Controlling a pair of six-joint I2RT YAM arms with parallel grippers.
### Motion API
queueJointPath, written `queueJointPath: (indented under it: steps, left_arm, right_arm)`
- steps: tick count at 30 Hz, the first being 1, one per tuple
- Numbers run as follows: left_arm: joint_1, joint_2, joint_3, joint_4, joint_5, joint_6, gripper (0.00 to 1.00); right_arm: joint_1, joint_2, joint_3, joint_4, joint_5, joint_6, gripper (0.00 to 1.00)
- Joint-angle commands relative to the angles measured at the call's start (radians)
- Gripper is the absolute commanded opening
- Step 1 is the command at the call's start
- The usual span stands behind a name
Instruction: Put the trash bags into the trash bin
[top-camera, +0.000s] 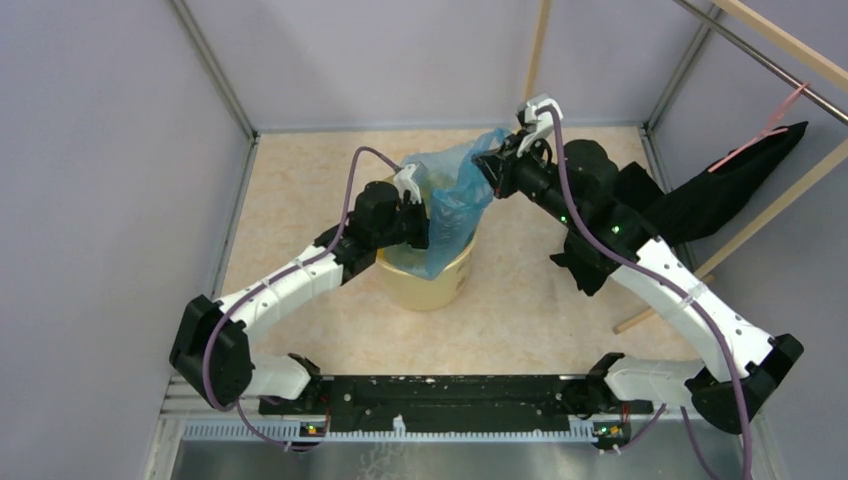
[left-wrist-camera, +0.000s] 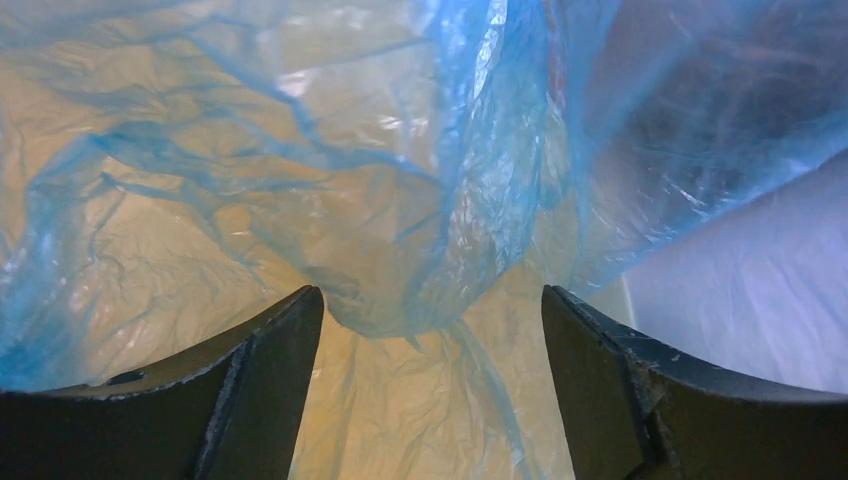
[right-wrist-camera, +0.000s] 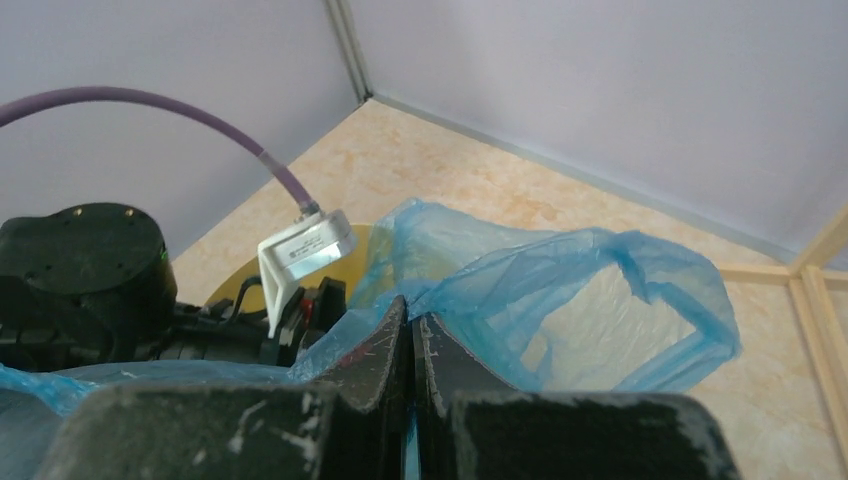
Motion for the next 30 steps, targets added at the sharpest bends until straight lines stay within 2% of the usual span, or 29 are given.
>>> queueJointPath:
  steps: [1, 5, 9, 11, 14, 18, 21, 24, 27, 30]
  left_arm:
    - [0.003, -0.042, 0.043, 0.009, -0.095, -0.009, 0.9]
    - [0.006, -0.116, 0.09, -0.142, -0.183, 0.065, 0.99]
    - [0.005, -0.221, 0.088, -0.223, -0.242, 0.117, 0.99]
    - [0.006, -0.267, 0.096, -0.271, -0.217, 0.164, 0.99]
    - [0.006, -0.321, 0.139, -0.371, -0.186, 0.222, 0.99]
    - [0.006, -0.38, 0.219, -0.486, -0.251, 0.29, 0.99]
    - [0.007, -0.391, 0.29, -0.506, -0.319, 0.331, 0.99]
    - [0.014, -0.344, 0.368, -0.464, -0.329, 0.364, 0.99]
    - [0.064, -0.252, 0.438, -0.382, -0.251, 0.354, 0.98]
    - [0.204, -0.13, 0.507, -0.313, -0.049, 0.25, 0.98]
  right_arm:
    - [-0.017, -0.033, -0.014, -0.011, -0.11, -0.013, 0.0]
    - [-0.019, -0.029, -0.008, -0.018, -0.202, -0.04, 0.0]
    - [-0.02, -0.053, -0.024, -0.008, -0.349, -0.089, 0.0]
    - [-0.019, -0.087, -0.059, 0.014, -0.407, -0.11, 0.0]
    - [-0.019, -0.145, -0.126, 0.062, -0.43, -0.109, 0.0]
    - [-0.019, -0.199, -0.189, 0.096, -0.479, -0.097, 0.0]
    - [-0.019, -0.224, -0.216, 0.111, -0.531, -0.1, 0.0]
    - [-0.02, -0.235, -0.229, 0.126, -0.586, -0.098, 0.0]
    - [-0.019, -0.234, -0.24, 0.161, -0.685, -0.078, 0.0]
    - [-0.019, -0.221, -0.239, 0.2, -0.769, -0.056, 0.0]
